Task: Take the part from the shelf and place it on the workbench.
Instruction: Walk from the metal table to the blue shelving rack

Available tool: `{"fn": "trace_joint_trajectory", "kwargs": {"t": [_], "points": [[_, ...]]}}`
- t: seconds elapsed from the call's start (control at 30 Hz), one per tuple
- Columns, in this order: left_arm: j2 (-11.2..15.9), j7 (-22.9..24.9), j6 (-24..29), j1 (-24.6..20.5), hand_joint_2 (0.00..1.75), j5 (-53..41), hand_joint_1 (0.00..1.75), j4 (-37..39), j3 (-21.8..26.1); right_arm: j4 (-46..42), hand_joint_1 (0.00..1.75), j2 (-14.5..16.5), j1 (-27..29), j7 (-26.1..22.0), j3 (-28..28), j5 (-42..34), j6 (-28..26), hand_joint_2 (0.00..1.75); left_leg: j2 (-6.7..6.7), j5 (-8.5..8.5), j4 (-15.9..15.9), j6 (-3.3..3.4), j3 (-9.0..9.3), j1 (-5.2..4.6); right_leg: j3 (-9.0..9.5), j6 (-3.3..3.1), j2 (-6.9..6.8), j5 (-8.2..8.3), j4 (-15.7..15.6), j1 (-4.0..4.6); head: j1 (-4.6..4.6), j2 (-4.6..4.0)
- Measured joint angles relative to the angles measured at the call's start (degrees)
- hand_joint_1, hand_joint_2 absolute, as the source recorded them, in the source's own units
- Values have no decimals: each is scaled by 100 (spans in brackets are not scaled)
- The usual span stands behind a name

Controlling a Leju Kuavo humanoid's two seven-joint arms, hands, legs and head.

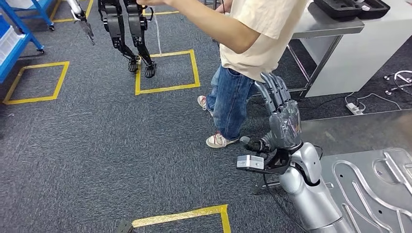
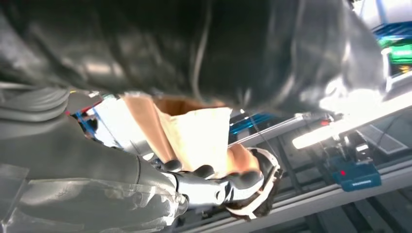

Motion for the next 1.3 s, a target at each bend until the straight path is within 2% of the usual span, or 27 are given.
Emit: {"fn": "trace_joint_trajectory", "kwargs": {"t": [0.07, 0.13, 0.17, 0.2, 0.23, 0.27, 0.33, 0.4, 0.43, 0.5, 0.57, 0.63, 0.67, 0.7, 0.73, 0.77, 0.83, 0.87, 0.93, 1.0, 1.03, 1.1, 1.13, 1.2, 1.23, 1.27, 1.3], "points": [[11, -1, 0, -2, 0, 0, 0, 1, 1, 0, 0, 4, -23, -1, 16, 0, 1, 0, 271, -171, 271, -54, -132, -12, 31, -77, -143, 21, -48, -15, -10, 0], [9, 0, -1, -23, 0, -1, 0, 1, 2, 3, 0, 6, -28, -1, 27, 0, 2, 0, 569, -522, 961, -91, -454, -12, 36, -125, -301, 17, -58, 17, -18, 0], [9, 4, 0, -29, 0, -2, 0, 1, 2, 5, 0, 7, -25, -1, 31, 0, 1, 0, 620, -659, 1312, -102, -624, -7, 36, -136, -385, 10, -57, 33, -18, 0], [9, 15, 2, -27, 0, -2, 0, 1, 2, 8, 0, 7, -19, -1, 38, 0, -1, 0, 642, -706, 1520, -107, -724, -4, 38, -142, -464, 3, -56, 44, -18, 0], [10, 30, 4, -23, 0, -2, 0, 1, 2, 10, 0, 9, -10, -3, 48, 0, -4, 0, 655, -646, 1522, -105, -722, -4, 42, -145, -539, -5, -54, 51, -19, 0], [11, 45, 8, -22, 0, -2, 0, 1, 2, 16, 0, 15, 2, -8, 61, 2, -11, 0, 679, -487, 1291, -94, -599, -5, 53, -142, -610, -16, -54, 57, -19, 0], [13, 61, 19, -39, 0, 0, 0, 1, 2, 31, 0, 39, 22, -32, 89, 11, -28, 0, 891, -148, 515, -37, -188, -45, 82, -116, -736, -44, -52, 80, -19, 0], [14, 60, 32, -78, 0, 7, 0, 1, 2, 50, 0, 63, 26, -57, 111, 17, -45, 0, 1071, -28, 41, 48, 44, -104, 103, -74, -844, -68, -52, 114, -17, 0], [14, 57, 39, -94, 0, 11, 0, 1, 2, 59, 0, 74, 26, -63, 121, 17, -51, 0, 1076, -45, -6, 83, 53, -129, 111, -49, -899, -74, -60, 126, -16, 0], [13, 51, 49, -103, 0, 17, 0, 1, 2, 72, 0, 99, 20, -69, 139, 17, -62, 0, 941, -18, -48, 148, 57, -114, 145, 11, -954, -100, -67, 125, -16, 0], [9, 48, 45, -112, 0, 8, 0, 1, 1, 76, 0, 118, 14, -69, 148, 17, -79, 0, 826, 20, -113, 216, 89, -77, 75, 62, -734, -268, 139, 105, -14, 0], [7, 53, 35, -131, 0, -5, 0, 1, -1, 84, 0, 125, 33, -70, 149, 16, -106, 0, 713, 39, -135, 262, 99, -61, -235, 82, -425, -609, 780, 81, -11, 0], [8, 60, 29, -134, 0, -7, 0, 1, -2, 92, 0, 126, 52, -70, 149, 15, -116, 0, 645, 40, -132, 272, 96, -62, -435, 87, -354, -754, 1160, 78, -11, 0], [10, 67, 26, -129, 0, -8, 0, 1, -2, 102, 0, 126, 72, -70, 148, 15, -120, 0, 573, 39, -126, 276, 96, -63, -590, 93, -323, -808, 1427, 75, -11, 0], [11, 75, 22, -122, 0, -9, 0, 1, -2, 111, 0, 126, 84, -70, 148, 14, -122, 0, 498, 36, -116, 274, 97, -64, -662, 95, -311, -746, 1502, 72, -11, 0], [13, 85, 24, -117, 0, -9, 0, 1, -2, 118, 0, 126, 89, -70, 148, 13, -124, 0, 419, 31, -101, 268, 98, -63, -627, 92, -298, -572, 1352, 68, -11, 0], [13, 110, 41, -117, 0, -9, 0, 1, -2, 123, 0, 126, 85, -74, 148, 8, -129, 0, 275, 10, -59, 237, 91, -59, -347, 66, -134, -136, 644, 47, -10, 0], [14, 127, 56, -122, 0, -8, 0, 1, -2, 123, 0, 127, 84, -79, 147, 4, -133, 0, 204, -1, -31, 214, 73, -61, -213, 54, -20, -1, 315, 36, -10, 0], [25, 151, 85, -123, 0, -4, 0, 1, -2, 124, 0, 128, 92, -92, 143, -8, -142, 0, 86, 2, -10, 150, 25, -48, -103, 31, 112, 42, 37, 40, -12, 0], [72, 158, 103, -108, 0, 2, 0, 3, -3, 125, 0, 132, 103, -105, 137, -31, -167, 0, -2, 16, -18, 75, -7, -31, -78, -13, 7, 60, -10, 46, -12, 0], [98, 157, 105, -99, 0, 4, 0, 4, -3, 125, 0, 139, 107, -109, 134, -46, -186, 0, 63, -12, 22, 45, -29, -34, -54, -46, -53, 72, -39, 37, -11, 0], [139, 152, 98, -109, 0, 4, 0, 8, -4, 128, 0, 167, 129, -124, 130, -74, -239, 0, 353, -219, 375, -6, -193, -38, -7, -112, -184, 90, -97, 18, -13, 0], [146, 149, 94, -124, 0, 3, 0, 8, -4, 135, 0, 179, 153, -133, 124, -84, -261, 0, 508, -382, 702, -29, -348, -37, 9, -130, -253, 86, -103, 29, -14, 0], [159, 146, 89, -137, 0, 3, 0, 8, -4, 157, 0, 186, 214, -151, 107, -98, -288, 0, 620, -639, 1358, -65, -679, -20, 18, -152, -402, 71, -99, 41, -14, 0], [164, 146, 87, -128, 0, 3, 0, 8, -4, 173, 0, 185, 241, -159, 97, -103, -297, 0, 637, -651, 1509, -77, -761, -14, 19, -154, -474, 62, -95, 42, -15, 0], [171, 146, 87, -114, 0, 3, 0, 8, -5, 187, 0, 185, 260, -164, 88, -106, -307, 0, 654, -554, 1437, -84, -727, -9, 22, -150, -542, 50, -90, 42, -15, 0], [179, 146, 88, -101, 0, 3, 0, 8, -5, 204, 0, 186, 272, -168, 78, -110, -318, 0, 685, -378, 1161, -81, -581, -5, 30, -140, -605, 35, -83, 41, -15, 0]]}}
